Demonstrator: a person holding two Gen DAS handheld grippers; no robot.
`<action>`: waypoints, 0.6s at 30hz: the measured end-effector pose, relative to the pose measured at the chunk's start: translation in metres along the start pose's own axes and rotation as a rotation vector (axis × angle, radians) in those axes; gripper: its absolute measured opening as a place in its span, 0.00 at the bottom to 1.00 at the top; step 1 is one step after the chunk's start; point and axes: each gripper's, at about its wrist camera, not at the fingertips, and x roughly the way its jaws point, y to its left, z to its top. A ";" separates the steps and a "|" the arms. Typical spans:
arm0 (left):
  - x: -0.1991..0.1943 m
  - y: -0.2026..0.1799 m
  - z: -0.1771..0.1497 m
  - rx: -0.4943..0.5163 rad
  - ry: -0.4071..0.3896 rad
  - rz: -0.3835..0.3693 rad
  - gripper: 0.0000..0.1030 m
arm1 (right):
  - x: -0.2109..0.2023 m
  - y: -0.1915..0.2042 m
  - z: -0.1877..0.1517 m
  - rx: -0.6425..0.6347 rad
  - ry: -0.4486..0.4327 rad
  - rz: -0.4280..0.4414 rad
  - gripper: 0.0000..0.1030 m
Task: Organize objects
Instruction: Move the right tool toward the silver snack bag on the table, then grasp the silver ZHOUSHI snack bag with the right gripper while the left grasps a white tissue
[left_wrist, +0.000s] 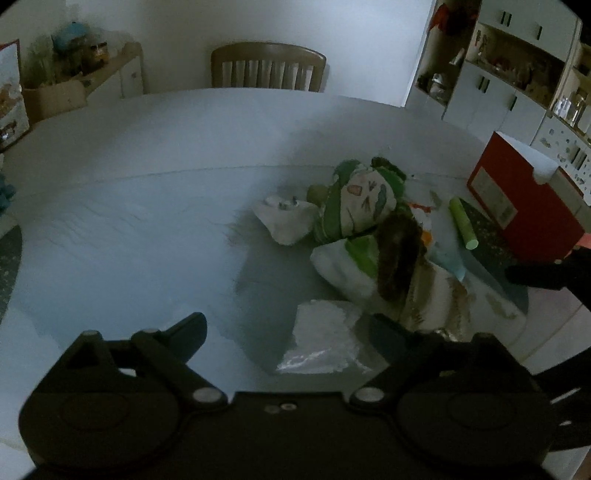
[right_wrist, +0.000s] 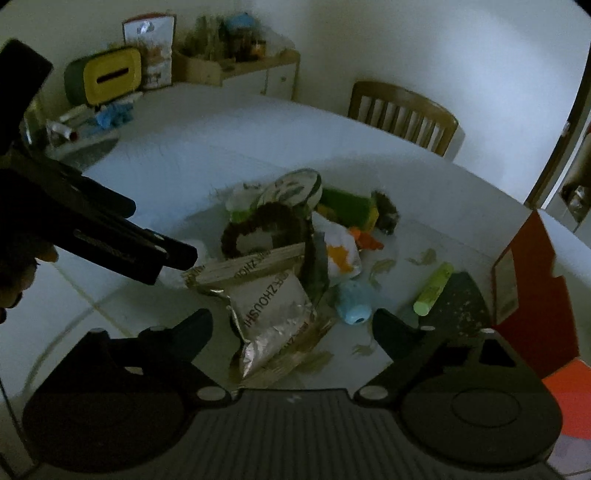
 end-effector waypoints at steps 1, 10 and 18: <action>0.001 0.000 0.001 0.001 0.005 -0.004 0.89 | 0.003 0.001 0.001 -0.002 0.005 0.002 0.88; 0.010 0.001 0.002 -0.015 0.032 -0.069 0.74 | 0.023 0.010 0.005 -0.030 0.050 0.024 0.61; 0.008 -0.006 -0.002 -0.043 0.025 -0.135 0.50 | 0.021 0.011 0.006 -0.008 0.063 0.007 0.51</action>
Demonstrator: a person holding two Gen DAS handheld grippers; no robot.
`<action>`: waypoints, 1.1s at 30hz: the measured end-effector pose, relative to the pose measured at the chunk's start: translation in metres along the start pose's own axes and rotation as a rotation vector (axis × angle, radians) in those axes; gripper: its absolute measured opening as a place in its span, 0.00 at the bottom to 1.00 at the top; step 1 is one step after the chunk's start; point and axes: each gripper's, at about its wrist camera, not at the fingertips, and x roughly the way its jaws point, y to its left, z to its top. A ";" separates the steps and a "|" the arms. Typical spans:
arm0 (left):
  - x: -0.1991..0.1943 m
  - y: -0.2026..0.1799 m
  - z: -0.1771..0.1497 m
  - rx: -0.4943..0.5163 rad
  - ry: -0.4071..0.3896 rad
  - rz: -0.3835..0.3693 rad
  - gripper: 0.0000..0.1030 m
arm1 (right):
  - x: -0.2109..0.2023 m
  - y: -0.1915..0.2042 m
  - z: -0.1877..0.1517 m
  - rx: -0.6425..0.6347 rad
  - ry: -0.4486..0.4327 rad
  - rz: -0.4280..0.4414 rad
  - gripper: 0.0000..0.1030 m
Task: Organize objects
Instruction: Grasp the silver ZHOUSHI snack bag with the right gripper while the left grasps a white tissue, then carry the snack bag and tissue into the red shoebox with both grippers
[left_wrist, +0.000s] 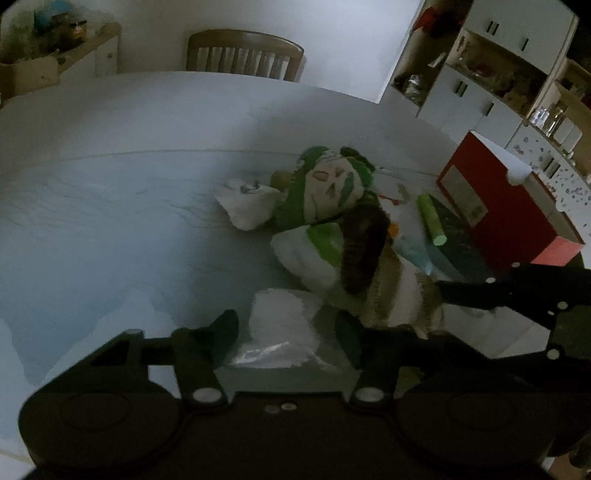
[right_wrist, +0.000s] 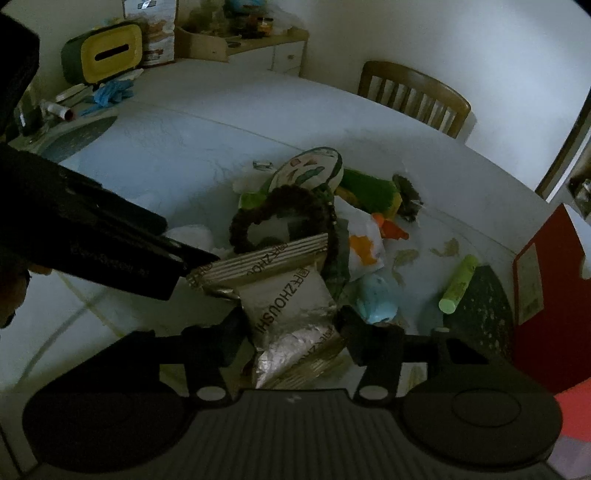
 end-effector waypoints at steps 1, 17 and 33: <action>0.000 -0.001 0.000 -0.002 0.000 -0.003 0.48 | 0.000 0.000 0.000 -0.001 0.000 -0.003 0.50; -0.028 -0.006 0.001 -0.040 -0.030 -0.072 0.32 | -0.032 -0.008 -0.009 0.170 0.022 -0.008 0.49; -0.061 -0.053 0.054 0.012 -0.072 -0.115 0.32 | -0.099 -0.059 0.011 0.326 -0.018 -0.104 0.49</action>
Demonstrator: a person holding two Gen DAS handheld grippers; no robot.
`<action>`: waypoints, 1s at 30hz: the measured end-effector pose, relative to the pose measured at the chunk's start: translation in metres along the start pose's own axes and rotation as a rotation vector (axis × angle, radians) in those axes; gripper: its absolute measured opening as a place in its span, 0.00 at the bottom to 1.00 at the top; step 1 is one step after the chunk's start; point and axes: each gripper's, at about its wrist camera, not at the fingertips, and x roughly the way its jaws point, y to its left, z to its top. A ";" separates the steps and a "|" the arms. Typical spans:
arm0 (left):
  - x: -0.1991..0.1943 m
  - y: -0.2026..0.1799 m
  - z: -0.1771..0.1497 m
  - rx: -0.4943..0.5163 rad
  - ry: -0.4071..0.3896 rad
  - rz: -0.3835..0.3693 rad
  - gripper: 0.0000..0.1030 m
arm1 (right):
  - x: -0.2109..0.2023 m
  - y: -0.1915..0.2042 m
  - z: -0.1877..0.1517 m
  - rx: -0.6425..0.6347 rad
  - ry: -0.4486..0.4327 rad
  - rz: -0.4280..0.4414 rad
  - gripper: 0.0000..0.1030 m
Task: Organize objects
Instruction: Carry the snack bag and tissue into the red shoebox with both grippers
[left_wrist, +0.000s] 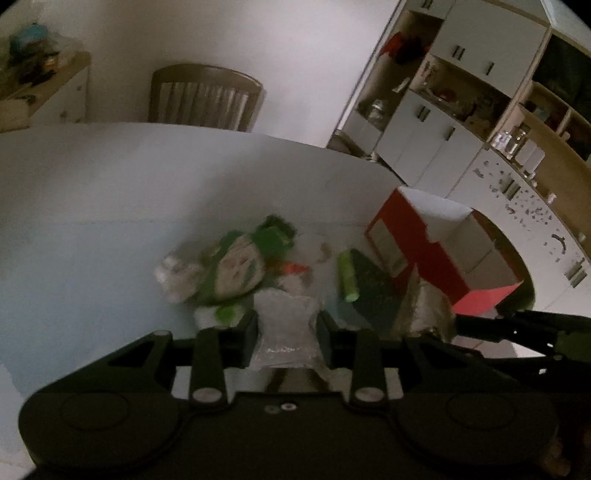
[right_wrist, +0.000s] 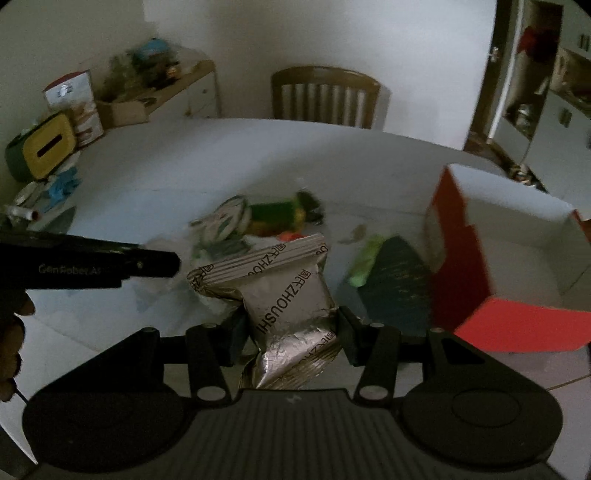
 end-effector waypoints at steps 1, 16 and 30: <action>0.001 -0.006 0.005 0.006 -0.001 -0.005 0.32 | -0.002 -0.006 0.003 0.009 -0.002 -0.006 0.49; 0.035 -0.124 0.059 0.096 -0.018 0.014 0.32 | -0.026 -0.142 0.034 0.120 -0.076 0.001 0.49; 0.118 -0.243 0.092 0.202 0.028 0.015 0.32 | -0.004 -0.269 0.042 0.144 -0.060 -0.053 0.49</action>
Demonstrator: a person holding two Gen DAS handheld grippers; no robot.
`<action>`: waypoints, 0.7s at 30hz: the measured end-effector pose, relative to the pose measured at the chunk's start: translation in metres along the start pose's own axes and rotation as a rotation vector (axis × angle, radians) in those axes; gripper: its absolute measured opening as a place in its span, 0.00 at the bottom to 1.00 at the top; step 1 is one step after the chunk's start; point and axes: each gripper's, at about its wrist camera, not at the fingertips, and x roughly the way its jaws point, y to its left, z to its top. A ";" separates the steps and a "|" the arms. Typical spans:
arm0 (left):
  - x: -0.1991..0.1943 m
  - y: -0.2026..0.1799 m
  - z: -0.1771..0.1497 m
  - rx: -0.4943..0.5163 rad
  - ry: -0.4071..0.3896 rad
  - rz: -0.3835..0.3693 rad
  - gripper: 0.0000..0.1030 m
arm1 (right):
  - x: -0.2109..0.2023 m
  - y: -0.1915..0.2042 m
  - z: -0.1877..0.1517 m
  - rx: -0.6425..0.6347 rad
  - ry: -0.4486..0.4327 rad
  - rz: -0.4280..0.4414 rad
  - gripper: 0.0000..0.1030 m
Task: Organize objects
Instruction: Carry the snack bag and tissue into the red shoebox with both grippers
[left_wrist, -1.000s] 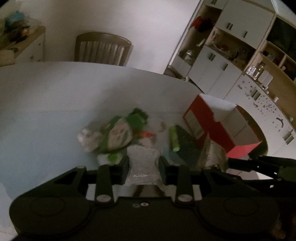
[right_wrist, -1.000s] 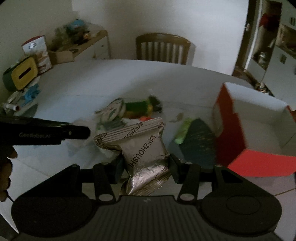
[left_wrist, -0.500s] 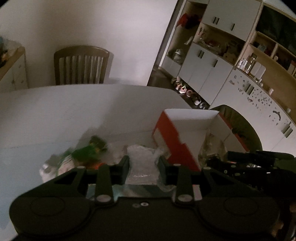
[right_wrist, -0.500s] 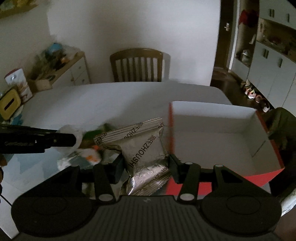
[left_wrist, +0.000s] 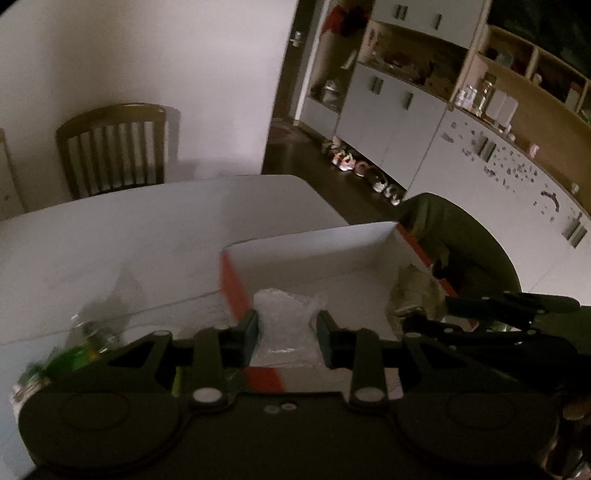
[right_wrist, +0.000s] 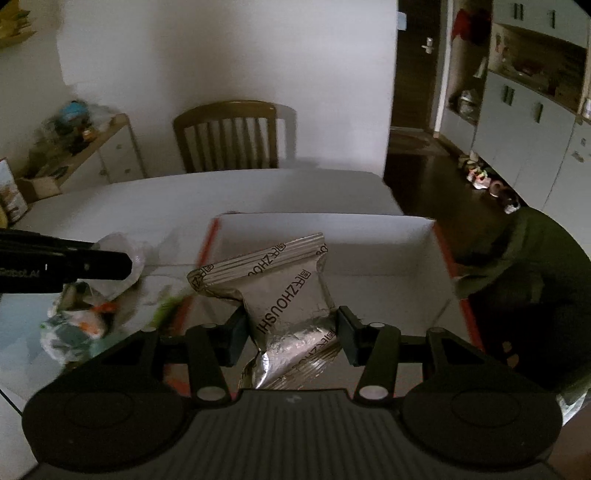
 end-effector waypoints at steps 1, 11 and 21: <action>0.006 -0.006 0.003 0.007 0.004 -0.001 0.32 | 0.003 -0.006 0.001 0.002 0.002 -0.007 0.49; 0.082 -0.043 0.023 0.042 0.082 0.016 0.32 | 0.043 -0.048 0.004 -0.035 0.068 -0.015 0.49; 0.154 -0.037 0.026 0.021 0.207 0.068 0.32 | 0.094 -0.053 -0.006 -0.091 0.202 -0.007 0.49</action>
